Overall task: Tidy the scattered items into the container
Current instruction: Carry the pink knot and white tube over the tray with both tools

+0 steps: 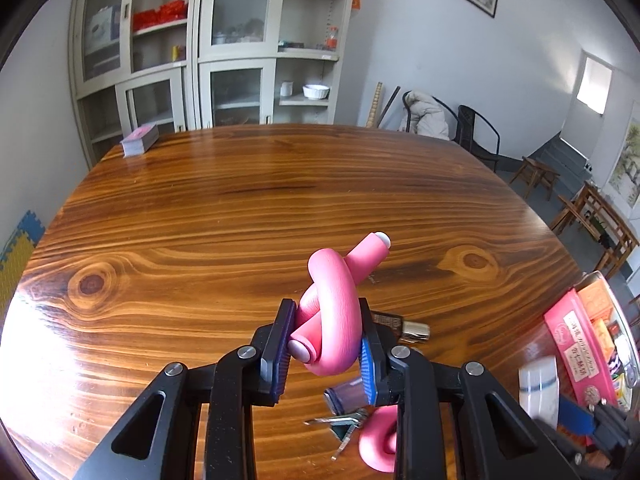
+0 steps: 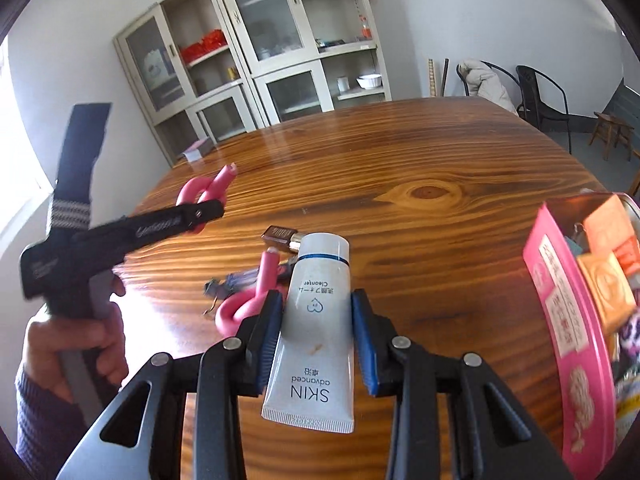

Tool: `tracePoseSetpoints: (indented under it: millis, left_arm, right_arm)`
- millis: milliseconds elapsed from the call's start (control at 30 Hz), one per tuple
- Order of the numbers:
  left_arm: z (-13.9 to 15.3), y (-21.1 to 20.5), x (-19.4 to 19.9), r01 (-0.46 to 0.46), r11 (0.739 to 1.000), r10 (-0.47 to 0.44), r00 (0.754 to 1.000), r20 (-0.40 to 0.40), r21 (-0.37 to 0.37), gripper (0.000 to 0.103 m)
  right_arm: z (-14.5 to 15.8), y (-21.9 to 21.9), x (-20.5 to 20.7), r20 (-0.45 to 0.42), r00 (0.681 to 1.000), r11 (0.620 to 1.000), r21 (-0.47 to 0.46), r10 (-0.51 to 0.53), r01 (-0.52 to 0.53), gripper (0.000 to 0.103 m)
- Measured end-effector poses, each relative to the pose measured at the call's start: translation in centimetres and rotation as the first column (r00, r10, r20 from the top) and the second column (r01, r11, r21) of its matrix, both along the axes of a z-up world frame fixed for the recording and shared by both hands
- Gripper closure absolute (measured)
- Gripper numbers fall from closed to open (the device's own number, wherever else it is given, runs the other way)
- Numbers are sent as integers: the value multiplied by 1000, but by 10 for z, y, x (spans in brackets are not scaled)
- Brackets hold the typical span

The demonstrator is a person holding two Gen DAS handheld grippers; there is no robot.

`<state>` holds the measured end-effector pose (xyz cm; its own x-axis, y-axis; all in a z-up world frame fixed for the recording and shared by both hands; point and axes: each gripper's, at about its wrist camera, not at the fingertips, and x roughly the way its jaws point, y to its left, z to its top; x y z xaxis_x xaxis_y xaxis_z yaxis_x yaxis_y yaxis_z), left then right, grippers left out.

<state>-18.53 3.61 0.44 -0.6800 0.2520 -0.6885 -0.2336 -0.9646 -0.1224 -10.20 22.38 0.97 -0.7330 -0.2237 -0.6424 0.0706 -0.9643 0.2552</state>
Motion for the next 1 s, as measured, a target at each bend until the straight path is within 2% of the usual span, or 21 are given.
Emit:
tracePoseSetpoints:
  millis: [200, 333, 600, 800, 1000]
  left_arm:
    - [11, 23, 29, 48, 999, -48, 998, -34, -2, 73]
    - [14, 47, 46, 108, 994, -108, 994, -25, 18, 73]
    - [24, 107, 78, 236, 971, -234, 971, -41, 31, 73]
    - [26, 157, 92, 323, 945, -322, 946, -30, 46, 73]
    - [32, 195, 94, 367, 929, -366, 930, -38, 48, 73]
  right_arm:
    - [6, 22, 42, -32, 999, 999, -48, -18, 16, 65]
    - [19, 48, 68, -75, 995, 996, -65, -59, 54, 65]
    - [50, 124, 121, -172, 957, 972, -85, -232, 220, 65]
    - [48, 173, 134, -168, 924, 939, -94, -344, 332, 65]
    - [37, 186, 126, -147, 934, 943, -110, -327, 313, 65]
